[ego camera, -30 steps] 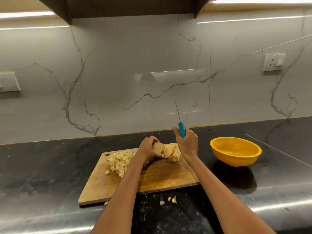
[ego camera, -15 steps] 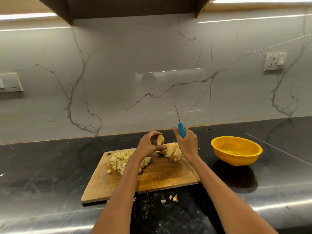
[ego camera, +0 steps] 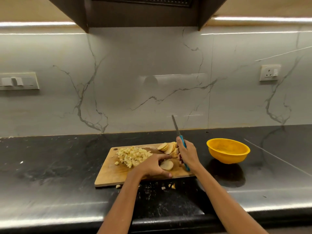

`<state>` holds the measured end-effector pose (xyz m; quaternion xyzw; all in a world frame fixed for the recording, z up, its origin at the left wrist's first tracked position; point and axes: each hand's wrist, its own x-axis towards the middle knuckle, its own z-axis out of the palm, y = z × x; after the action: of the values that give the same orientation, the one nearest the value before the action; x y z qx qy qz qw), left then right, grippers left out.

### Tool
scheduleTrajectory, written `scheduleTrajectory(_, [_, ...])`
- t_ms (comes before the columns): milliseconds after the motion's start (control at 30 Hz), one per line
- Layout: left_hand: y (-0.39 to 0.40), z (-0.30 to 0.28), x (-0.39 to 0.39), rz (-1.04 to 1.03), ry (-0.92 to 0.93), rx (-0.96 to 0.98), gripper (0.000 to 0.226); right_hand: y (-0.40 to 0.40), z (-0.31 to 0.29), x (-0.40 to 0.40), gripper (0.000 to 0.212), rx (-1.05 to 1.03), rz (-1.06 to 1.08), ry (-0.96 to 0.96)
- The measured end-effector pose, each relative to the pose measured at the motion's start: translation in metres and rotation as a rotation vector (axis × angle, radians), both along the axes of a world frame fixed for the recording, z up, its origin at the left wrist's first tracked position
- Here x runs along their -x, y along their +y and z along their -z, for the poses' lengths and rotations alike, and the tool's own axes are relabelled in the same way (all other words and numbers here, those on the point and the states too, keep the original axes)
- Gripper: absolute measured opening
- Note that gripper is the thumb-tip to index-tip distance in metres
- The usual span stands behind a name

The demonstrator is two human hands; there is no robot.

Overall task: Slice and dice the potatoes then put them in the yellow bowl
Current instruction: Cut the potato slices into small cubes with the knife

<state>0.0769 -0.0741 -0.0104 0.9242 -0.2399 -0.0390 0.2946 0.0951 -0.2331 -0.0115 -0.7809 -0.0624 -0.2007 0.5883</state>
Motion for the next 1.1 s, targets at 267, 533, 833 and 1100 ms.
scheduleTrajectory(267, [-0.002, 0.019, 0.017, -0.228, -0.177, 0.098, 0.056, 0.000, -0.003, 0.056, 0.033, 0.030, -0.140, 0.319])
scheduleTrajectory(533, [0.001, 0.025, 0.033, -0.297, -0.331, 0.103, 0.041, 0.009, 0.002, 0.106, 0.032, 0.502, -0.003, 0.388])
scheduleTrajectory(833, [0.001, 0.026, 0.030, -0.316, -0.294, 0.117, 0.044, 0.016, -0.001, 0.116, 0.049, 0.635, 0.074, 0.515])
scheduleTrajectory(1100, [0.003, 0.030, 0.023, -0.312, -0.300, 0.121, 0.044, 0.020, -0.002, 0.116, 0.048, 0.694, 0.079, 0.552])
